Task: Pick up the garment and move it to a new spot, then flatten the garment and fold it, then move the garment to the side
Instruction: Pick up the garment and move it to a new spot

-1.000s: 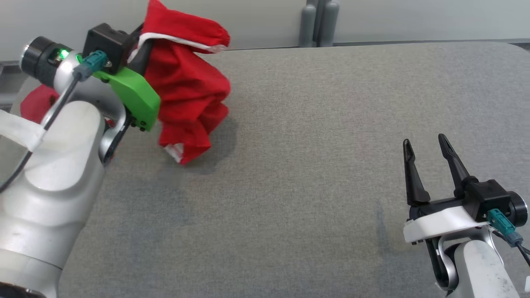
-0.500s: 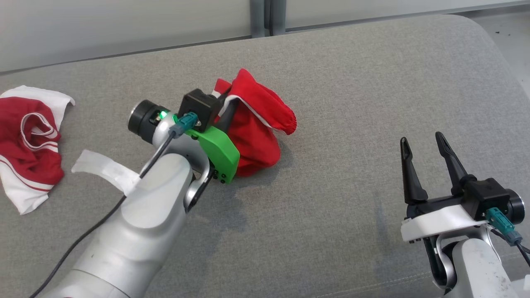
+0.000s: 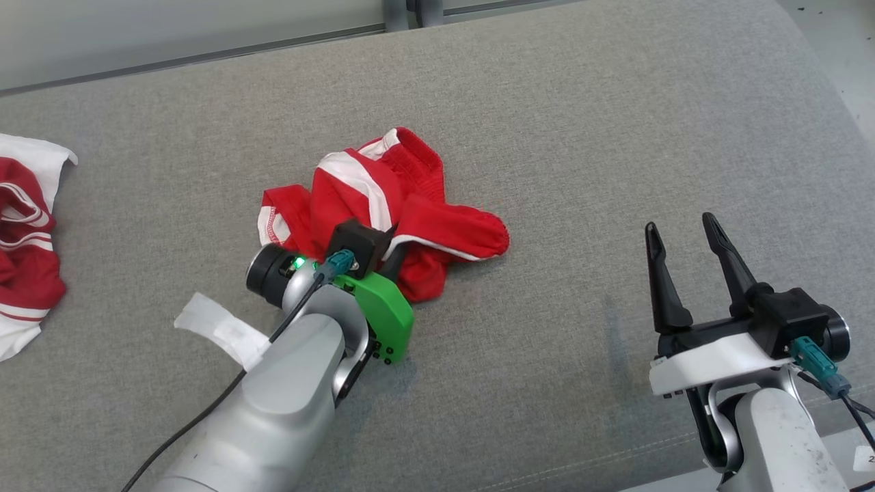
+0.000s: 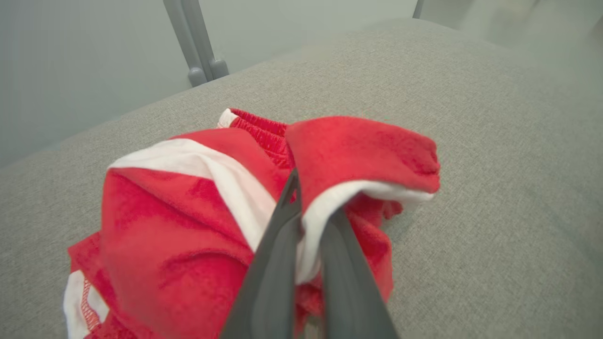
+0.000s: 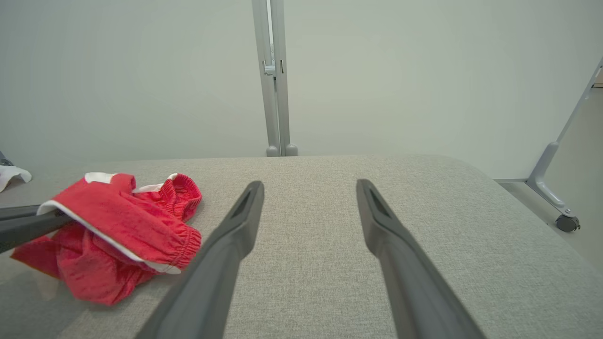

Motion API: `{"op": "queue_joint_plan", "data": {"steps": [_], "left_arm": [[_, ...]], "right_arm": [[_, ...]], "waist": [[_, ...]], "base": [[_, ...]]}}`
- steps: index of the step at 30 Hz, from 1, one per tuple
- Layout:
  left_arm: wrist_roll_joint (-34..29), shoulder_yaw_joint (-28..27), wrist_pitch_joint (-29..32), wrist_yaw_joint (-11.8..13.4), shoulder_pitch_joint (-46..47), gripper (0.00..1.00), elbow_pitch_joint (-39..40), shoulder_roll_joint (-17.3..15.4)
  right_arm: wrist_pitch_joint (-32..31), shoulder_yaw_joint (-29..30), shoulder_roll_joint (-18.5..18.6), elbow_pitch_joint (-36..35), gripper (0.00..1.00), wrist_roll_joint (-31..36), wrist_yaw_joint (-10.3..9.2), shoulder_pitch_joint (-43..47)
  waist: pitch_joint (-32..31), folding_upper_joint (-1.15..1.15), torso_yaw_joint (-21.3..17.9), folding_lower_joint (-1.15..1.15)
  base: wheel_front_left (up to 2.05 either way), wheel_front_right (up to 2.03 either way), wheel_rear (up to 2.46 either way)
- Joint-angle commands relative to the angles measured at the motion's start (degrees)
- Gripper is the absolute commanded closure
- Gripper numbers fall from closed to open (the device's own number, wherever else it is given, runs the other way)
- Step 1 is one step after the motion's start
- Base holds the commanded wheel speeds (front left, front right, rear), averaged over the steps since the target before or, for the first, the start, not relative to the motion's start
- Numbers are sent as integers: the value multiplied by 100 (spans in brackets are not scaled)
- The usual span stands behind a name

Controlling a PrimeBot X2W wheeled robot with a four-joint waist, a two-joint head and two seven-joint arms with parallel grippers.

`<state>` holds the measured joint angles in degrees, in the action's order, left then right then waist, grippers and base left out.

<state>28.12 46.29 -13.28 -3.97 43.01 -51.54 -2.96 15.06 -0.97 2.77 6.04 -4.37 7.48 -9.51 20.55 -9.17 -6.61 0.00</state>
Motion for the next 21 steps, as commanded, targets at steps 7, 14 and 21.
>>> {"op": "queue_joint_plan", "data": {"steps": [7,14,21], "left_arm": [[515,531,-78,114,-355,51,247,3],[1121,1140,-82,215,-549,0,609,5],[1404,1198,-178,348,-288,0,883,4]], "right_arm": [[23,-109,20,85,0,-52,2,-58],[23,-79,22,148,0,-1,2,2],[23,6,22,178,0,54,2,177]], "waist": [[-47,0,4,0],[-204,0,119,0],[-468,0,290,0]], "base": [[0,0,0],[0,0,0],[0,0,0]]}}
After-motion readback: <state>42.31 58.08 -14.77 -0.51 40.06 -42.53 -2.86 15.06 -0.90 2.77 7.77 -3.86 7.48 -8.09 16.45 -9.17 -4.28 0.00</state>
